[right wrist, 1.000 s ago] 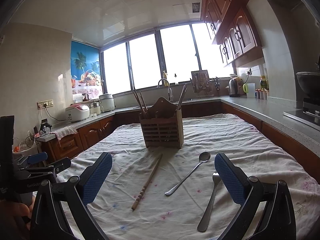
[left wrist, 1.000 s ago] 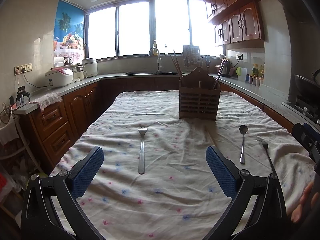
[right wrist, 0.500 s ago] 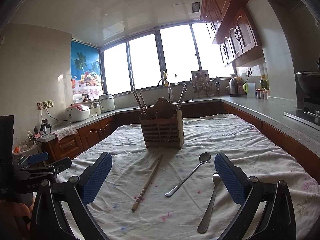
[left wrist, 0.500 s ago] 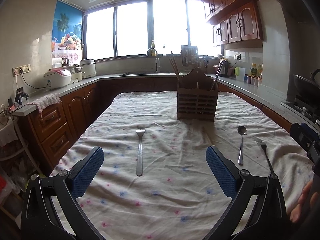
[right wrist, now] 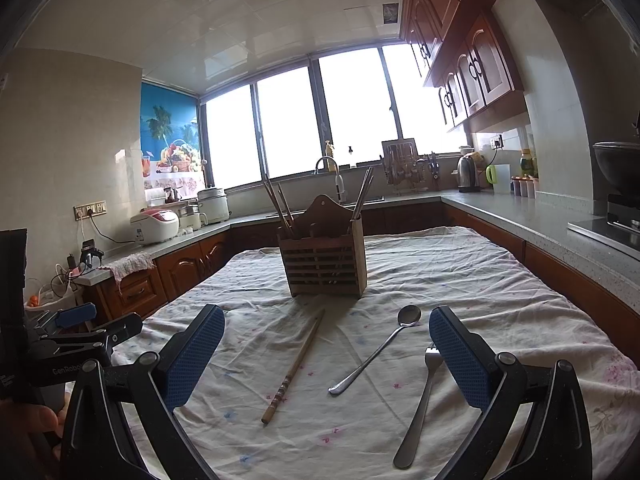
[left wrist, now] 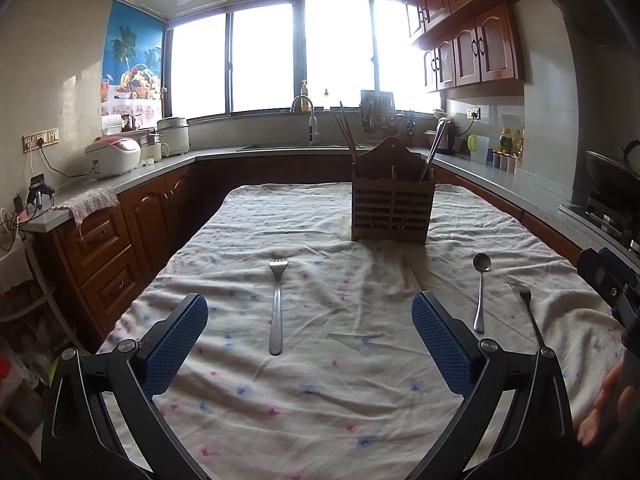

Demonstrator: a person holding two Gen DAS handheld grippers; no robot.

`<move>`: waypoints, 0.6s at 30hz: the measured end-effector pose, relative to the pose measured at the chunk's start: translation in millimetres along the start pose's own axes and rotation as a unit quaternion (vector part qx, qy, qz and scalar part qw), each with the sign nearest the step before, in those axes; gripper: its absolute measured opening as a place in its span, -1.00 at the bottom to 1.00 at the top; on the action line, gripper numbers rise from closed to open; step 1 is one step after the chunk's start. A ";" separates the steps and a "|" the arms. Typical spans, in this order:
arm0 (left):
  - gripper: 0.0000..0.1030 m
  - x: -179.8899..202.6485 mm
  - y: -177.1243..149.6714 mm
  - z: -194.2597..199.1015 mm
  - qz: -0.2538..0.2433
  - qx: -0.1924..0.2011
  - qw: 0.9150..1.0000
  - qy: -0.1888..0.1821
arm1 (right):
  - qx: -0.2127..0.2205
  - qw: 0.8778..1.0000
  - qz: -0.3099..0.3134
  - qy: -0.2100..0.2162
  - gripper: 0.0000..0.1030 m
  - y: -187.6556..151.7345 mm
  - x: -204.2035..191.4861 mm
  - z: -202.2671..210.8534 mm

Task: Organize utensils

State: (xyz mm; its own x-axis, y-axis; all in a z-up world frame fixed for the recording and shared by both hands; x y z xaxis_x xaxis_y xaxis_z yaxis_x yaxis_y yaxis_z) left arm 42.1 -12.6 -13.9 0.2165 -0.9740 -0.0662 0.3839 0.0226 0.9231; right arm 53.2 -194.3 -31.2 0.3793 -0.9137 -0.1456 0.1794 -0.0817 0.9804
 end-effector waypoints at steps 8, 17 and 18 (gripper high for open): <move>1.00 1.0 0.4 -2.2 0.000 -0.001 1.000 -0.002 | -0.002 1.000 -0.001 -0.002 1.00 1.0 -0.9 -0.9; 1.00 5.0 -0.8 -8.9 0.000 -0.007 1.000 -0.007 | -0.003 1.000 -0.003 -0.004 1.00 1.4 -0.8 -3.9; 1.00 4.3 -1.2 -8.9 0.000 -0.007 1.000 -0.007 | -0.003 1.000 -0.004 -0.004 1.00 1.3 -0.7 -4.5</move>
State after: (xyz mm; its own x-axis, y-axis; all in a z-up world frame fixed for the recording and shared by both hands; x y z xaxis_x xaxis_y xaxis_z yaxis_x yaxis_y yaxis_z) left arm 50.6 -14.8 -18.7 0.2038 -0.9772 -0.0598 0.3968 0.0267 0.9175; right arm 57.2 -192.0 -30.4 0.3709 -0.9162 -0.1516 0.1883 -0.0857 0.9784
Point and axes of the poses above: each gripper's, at about its wrist camera, not at the fingertips, and z roughly against the way its jaws point, x to its right, y to its top, the point moved 3 cm from there along -z, roughly the way its jaws point, and after that the axes turned 8 degrees about y, right-handed, at the moved point
